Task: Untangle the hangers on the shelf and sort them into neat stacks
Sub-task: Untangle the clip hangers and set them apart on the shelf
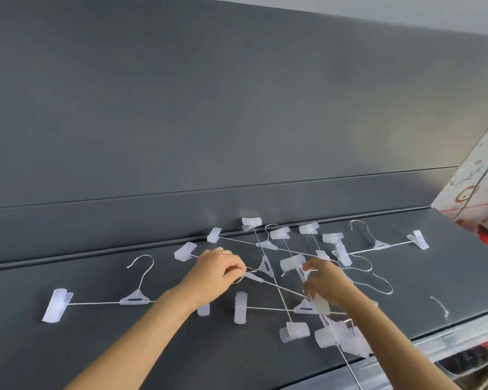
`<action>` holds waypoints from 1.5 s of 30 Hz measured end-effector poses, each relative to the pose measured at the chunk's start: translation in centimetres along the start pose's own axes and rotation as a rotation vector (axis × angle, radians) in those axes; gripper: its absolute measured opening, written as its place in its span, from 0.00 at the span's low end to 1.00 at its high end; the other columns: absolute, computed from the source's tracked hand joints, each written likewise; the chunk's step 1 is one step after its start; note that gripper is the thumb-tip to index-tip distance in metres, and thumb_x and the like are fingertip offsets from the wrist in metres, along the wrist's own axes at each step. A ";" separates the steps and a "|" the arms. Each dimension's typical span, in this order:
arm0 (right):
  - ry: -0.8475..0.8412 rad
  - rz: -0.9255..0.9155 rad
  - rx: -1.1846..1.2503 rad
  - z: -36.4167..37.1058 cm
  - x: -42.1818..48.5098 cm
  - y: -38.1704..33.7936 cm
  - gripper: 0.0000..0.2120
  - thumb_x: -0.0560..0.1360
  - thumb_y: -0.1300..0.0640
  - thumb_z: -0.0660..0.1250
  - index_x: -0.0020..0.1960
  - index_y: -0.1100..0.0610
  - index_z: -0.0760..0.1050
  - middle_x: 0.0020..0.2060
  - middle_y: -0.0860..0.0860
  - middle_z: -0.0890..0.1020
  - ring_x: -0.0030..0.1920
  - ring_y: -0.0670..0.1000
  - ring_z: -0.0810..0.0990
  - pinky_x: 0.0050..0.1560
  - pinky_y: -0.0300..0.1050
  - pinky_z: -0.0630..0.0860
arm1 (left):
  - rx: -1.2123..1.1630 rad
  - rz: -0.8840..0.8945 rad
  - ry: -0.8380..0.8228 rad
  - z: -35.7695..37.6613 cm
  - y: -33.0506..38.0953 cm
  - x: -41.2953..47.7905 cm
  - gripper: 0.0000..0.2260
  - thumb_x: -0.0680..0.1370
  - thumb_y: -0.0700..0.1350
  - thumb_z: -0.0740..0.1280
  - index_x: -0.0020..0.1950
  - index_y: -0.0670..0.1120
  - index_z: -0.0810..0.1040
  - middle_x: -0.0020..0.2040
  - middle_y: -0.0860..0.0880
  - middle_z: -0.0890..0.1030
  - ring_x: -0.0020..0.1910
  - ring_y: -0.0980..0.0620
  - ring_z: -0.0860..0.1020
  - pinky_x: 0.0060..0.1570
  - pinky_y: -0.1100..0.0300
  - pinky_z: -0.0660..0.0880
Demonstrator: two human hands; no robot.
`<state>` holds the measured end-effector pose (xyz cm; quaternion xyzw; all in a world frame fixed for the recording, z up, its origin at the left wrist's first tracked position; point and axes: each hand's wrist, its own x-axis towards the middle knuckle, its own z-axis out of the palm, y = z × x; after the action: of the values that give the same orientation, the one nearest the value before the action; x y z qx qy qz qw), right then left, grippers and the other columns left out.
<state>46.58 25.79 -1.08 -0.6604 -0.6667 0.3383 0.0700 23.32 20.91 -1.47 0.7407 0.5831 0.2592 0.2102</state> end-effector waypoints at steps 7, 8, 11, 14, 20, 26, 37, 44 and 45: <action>-0.047 0.097 0.219 -0.1 0.0 1.1 0.14 0.73 0.64 0.64 0.58 0.59 0.68 0.34 0.53 0.76 0.29 0.49 0.71 0.30 0.39 0.69 | -0.087 -0.081 0.061 -2.5 -1.8 -2.6 0.06 0.75 0.41 0.66 0.44 0.48 0.83 0.37 0.56 0.78 0.45 0.57 0.71 0.44 0.73 0.65; -0.024 0.093 0.192 0.1 0.1 1.3 0.15 0.73 0.61 0.65 0.58 0.59 0.68 0.37 0.53 0.76 0.30 0.50 0.72 0.32 0.39 0.70 | -0.127 -0.095 0.081 -3.0 -2.1 -3.2 0.08 0.75 0.40 0.67 0.43 0.51 0.83 0.40 0.59 0.79 0.46 0.58 0.71 0.44 0.74 0.66; 0.108 0.045 -0.086 0.5 0.0 1.1 0.17 0.73 0.55 0.65 0.60 0.57 0.67 0.50 0.54 0.78 0.47 0.56 0.77 0.46 0.44 0.73 | -0.245 -0.132 0.074 -3.9 -2.7 -4.9 0.13 0.75 0.39 0.67 0.38 0.57 0.83 0.40 0.60 0.80 0.45 0.57 0.73 0.45 0.73 0.68; 0.294 -0.113 -0.186 1.0 -0.4 -0.7 0.14 0.74 0.55 0.63 0.59 0.55 0.72 0.55 0.55 0.76 0.56 0.56 0.73 0.51 0.47 0.71 | -0.298 -0.171 0.099 -4.0 -3.1 -5.6 0.17 0.75 0.40 0.68 0.36 0.63 0.82 0.38 0.60 0.81 0.45 0.58 0.74 0.45 0.74 0.68; -0.039 -0.371 0.020 3.5 -0.2 -4.5 0.06 0.74 0.61 0.62 0.45 0.54 0.78 0.41 0.50 0.81 0.43 0.49 0.77 0.40 0.33 0.69 | -0.154 -0.191 0.041 -3.9 -4.3 -6.6 0.17 0.75 0.40 0.67 0.35 0.62 0.81 0.40 0.64 0.79 0.47 0.58 0.72 0.46 0.73 0.67; 0.007 -0.575 -0.444 6.0 2.1 -6.2 0.25 0.74 0.65 0.57 0.69 0.49 0.65 0.70 0.52 0.64 0.70 0.55 0.62 0.67 0.49 0.64 | 0.034 -0.213 -0.031 -3.0 -5.0 -6.7 0.09 0.78 0.45 0.63 0.51 0.52 0.82 0.40 0.60 0.76 0.45 0.61 0.69 0.49 0.69 0.64; -0.046 -0.780 -0.604 3.6 2.8 -7.1 0.11 0.72 0.61 0.62 0.47 0.49 0.79 0.49 0.45 0.80 0.59 0.49 0.74 0.61 0.39 0.64 | 0.128 -0.216 -0.097 -4.1 -5.0 -6.8 0.10 0.78 0.45 0.61 0.52 0.52 0.82 0.41 0.57 0.75 0.43 0.61 0.66 0.49 0.67 0.62; 0.143 -0.875 -0.530 2.0 0.8 -7.1 0.16 0.70 0.59 0.62 0.56 0.51 0.77 0.46 0.51 0.79 0.49 0.53 0.73 0.58 0.41 0.65 | 0.181 -0.146 -0.038 -6.1 -3.7 -7.1 0.10 0.78 0.45 0.61 0.50 0.55 0.82 0.35 0.59 0.70 0.39 0.61 0.65 0.53 0.61 0.62; 0.109 -0.868 -0.518 2.1 0.5 -7.2 0.18 0.68 0.57 0.60 0.57 0.51 0.76 0.45 0.51 0.78 0.48 0.53 0.71 0.56 0.43 0.67 | 0.166 -0.153 -0.031 -6.2 -3.5 -7.1 0.10 0.78 0.45 0.61 0.51 0.54 0.82 0.36 0.59 0.71 0.40 0.61 0.65 0.54 0.61 0.62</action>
<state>39.40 26.23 1.05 -0.3348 -0.9371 0.0665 0.0730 15.47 14.86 0.25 0.7128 0.6542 0.1817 0.1761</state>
